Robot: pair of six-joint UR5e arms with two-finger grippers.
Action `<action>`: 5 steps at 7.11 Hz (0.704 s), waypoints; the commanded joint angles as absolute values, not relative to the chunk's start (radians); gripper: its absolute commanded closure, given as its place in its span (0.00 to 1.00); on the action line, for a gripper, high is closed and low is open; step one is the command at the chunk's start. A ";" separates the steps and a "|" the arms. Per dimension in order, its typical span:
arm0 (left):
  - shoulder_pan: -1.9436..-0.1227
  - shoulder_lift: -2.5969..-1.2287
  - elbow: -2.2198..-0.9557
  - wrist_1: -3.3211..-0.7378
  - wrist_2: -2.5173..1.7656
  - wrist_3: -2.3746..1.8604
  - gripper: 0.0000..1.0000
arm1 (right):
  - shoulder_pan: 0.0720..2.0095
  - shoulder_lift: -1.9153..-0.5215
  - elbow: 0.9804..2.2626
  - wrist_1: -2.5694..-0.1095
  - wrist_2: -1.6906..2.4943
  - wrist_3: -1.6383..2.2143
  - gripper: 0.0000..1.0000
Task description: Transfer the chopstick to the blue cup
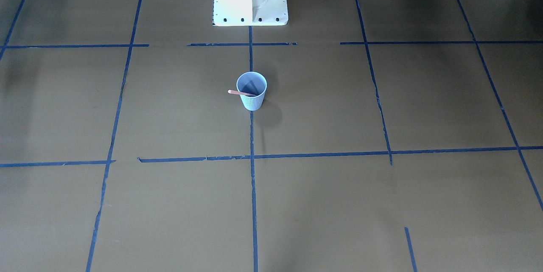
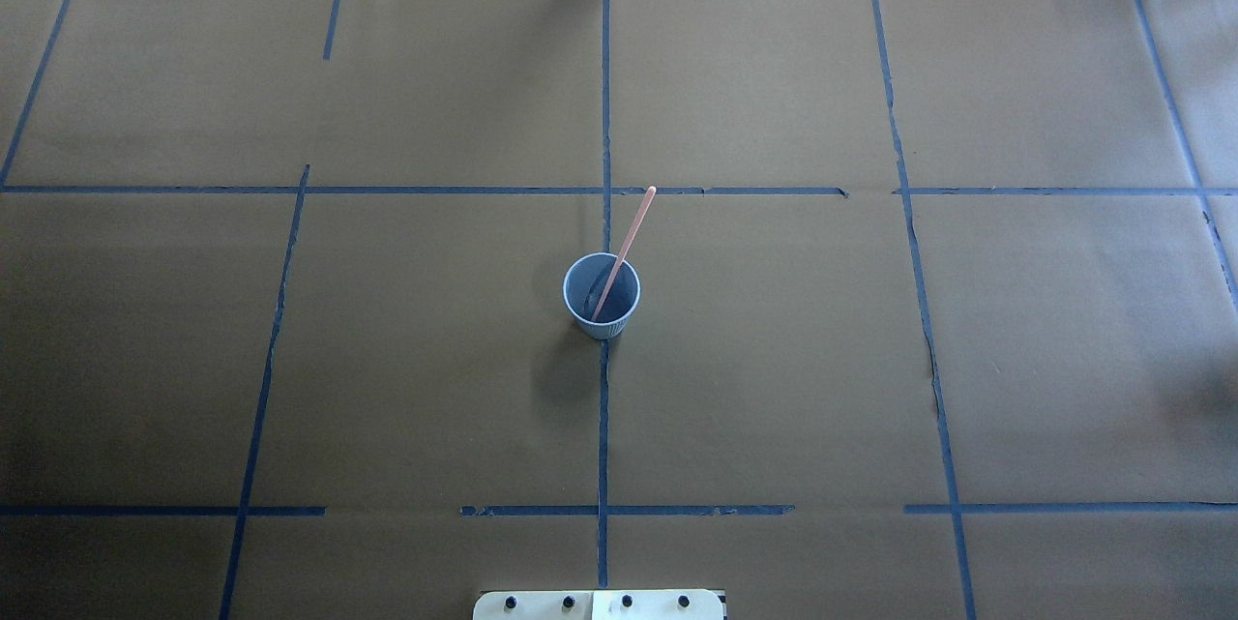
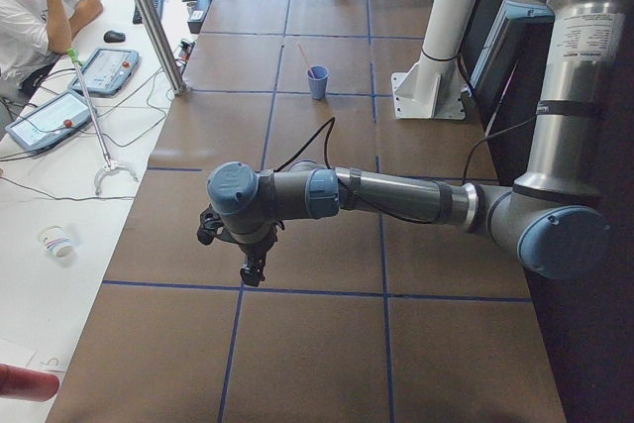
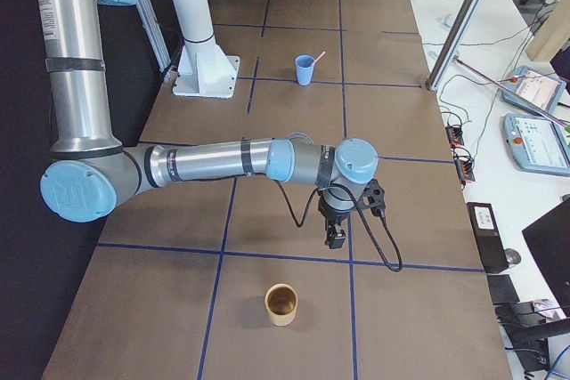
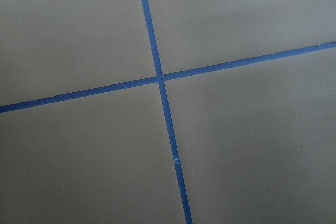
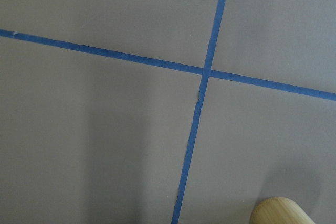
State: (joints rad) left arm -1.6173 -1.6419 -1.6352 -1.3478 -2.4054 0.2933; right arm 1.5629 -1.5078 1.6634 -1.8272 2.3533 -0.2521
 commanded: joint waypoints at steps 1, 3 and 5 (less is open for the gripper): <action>-1.612 -1.655 -1.644 -1.353 -2.277 0.288 0.00 | 1.543 -1.511 1.664 -1.821 2.298 -0.238 0.00; -1.611 -1.629 -1.649 -1.351 -2.279 0.298 0.00 | 1.537 -1.522 1.667 -1.816 2.299 -0.251 0.00; -1.609 -1.599 -1.649 -1.359 -2.279 0.304 0.00 | 1.537 -1.532 1.673 -1.816 2.298 -0.253 0.00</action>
